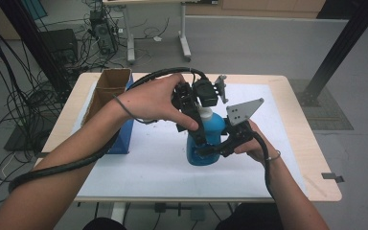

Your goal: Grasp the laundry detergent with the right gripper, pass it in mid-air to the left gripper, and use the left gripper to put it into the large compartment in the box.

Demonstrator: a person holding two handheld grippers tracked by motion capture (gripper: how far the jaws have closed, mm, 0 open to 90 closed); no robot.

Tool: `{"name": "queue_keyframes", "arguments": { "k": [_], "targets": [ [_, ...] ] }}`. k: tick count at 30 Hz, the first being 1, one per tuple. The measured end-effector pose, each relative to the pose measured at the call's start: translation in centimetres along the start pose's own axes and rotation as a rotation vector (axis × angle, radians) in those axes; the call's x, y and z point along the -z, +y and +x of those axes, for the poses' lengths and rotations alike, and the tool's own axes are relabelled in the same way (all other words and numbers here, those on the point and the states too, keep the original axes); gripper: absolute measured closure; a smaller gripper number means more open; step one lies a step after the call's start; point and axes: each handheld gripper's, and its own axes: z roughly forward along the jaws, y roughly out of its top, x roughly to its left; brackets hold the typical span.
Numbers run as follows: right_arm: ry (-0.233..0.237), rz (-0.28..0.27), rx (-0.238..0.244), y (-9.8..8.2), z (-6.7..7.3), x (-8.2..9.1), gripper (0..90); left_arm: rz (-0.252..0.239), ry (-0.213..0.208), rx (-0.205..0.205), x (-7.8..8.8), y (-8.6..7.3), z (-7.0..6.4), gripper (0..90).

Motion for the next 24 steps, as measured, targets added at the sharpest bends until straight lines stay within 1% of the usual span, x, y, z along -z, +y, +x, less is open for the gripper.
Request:
{"name": "queue_keyframes", "arguments": {
  "k": [5,7,15,23,24],
  "targets": [
    [0.0,0.001,0.0,-0.02,-0.04,-0.04,43.6,-0.001,-0.005,-0.009,0.09,0.03,0.03,10.6],
    [-0.001,0.002,0.001,0.0,-0.05,-0.05,43.6,-0.001,-0.002,0.0,0.04,0.0,0.04,10.6],
    [-0.001,0.003,0.0,-0.01,-0.06,-0.05,43.6,0.002,0.003,0.003,0.06,-0.03,0.11,10.7],
    [-0.002,0.003,0.002,0.0,-0.06,-0.09,43.5,0.004,0.004,-0.003,0.06,0.04,0.14,10.7],
    [-0.001,0.002,0.002,0.01,-0.06,-0.08,43.5,0.001,0.003,0.002,0.04,0.05,0.1,10.7]
  ]
}}
